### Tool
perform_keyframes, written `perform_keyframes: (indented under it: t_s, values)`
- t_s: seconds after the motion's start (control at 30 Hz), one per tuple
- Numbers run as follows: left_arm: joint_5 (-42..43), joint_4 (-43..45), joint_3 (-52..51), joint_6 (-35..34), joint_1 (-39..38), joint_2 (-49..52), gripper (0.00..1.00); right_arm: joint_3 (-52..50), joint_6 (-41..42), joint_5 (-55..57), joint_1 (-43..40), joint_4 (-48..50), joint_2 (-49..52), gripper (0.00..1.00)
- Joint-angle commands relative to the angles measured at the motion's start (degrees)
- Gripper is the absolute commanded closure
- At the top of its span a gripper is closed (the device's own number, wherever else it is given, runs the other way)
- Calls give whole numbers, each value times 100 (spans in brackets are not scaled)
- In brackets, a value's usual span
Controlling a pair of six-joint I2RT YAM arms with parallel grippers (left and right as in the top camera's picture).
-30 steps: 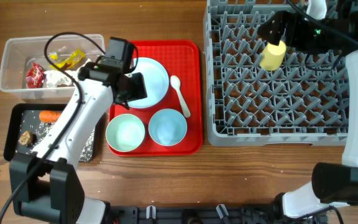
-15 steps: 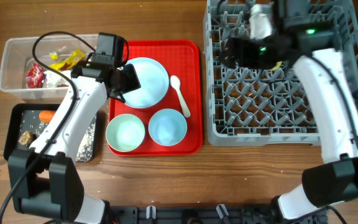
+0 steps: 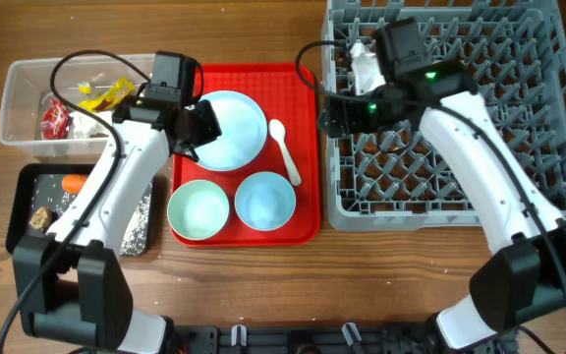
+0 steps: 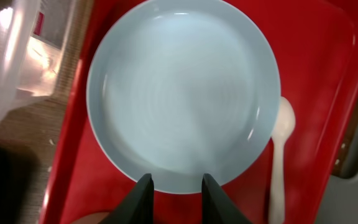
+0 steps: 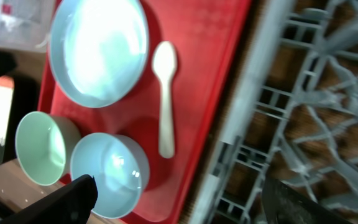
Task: Sort waste into correct bins and load items into the dishwasher rack
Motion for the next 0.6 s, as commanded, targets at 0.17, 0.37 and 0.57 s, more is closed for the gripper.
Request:
perform_keyframes:
  t_s: [0.17, 0.37, 0.57]
  values:
    - [236, -210, 72, 33, -457, 52, 96, -31, -13, -715, 616, 50, 63, 23]
    - [234, -664, 72, 319, -214, 52, 96, -31, 57, -669, 616, 90, 63, 90]
    - [240, -1309, 72, 317, -70, 52, 88, -31, 2, -400, 616, -188, 66, 70]
